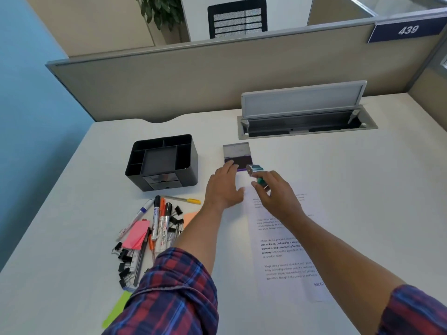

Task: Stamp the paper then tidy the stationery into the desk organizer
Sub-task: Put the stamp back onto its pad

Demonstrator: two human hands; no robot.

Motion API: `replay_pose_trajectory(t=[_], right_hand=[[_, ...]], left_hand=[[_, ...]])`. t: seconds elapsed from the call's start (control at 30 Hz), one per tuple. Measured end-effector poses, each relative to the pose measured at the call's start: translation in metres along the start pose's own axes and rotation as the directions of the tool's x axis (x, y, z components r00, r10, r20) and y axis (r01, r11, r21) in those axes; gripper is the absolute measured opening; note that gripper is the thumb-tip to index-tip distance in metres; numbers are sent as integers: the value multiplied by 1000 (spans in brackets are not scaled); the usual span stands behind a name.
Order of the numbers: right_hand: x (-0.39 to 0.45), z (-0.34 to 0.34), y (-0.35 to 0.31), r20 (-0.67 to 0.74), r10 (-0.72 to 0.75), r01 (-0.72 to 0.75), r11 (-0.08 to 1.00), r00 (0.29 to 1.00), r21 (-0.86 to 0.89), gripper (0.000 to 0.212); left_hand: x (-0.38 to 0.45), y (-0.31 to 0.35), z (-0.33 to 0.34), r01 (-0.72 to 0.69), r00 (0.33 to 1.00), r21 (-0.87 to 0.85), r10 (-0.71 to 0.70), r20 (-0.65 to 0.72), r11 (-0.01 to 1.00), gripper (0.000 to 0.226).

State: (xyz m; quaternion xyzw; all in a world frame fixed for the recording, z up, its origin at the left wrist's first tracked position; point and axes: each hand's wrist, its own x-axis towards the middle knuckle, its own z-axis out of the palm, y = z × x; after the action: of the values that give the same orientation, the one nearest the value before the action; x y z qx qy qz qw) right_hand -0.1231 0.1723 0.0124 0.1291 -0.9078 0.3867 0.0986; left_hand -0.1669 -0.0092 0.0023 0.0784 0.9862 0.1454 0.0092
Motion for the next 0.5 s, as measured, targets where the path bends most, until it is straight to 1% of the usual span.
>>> replay_pose_trajectory(t=[0.13,0.37,0.5], right_hand=[[24,11,4,12,-4,5,999,1000,-48,27],[47,25,18,27,73,-71,995,997,-73,31],[53,29,27,26,104,-102,992,994,-80,33]], left_hand=[[34,-13,-10,-23,999,63,21,41,998,91],[84,-33,-20,-66,984,156,38,176,985,120],[105,-40,-23,-93,970,159,53,238,983,133]])
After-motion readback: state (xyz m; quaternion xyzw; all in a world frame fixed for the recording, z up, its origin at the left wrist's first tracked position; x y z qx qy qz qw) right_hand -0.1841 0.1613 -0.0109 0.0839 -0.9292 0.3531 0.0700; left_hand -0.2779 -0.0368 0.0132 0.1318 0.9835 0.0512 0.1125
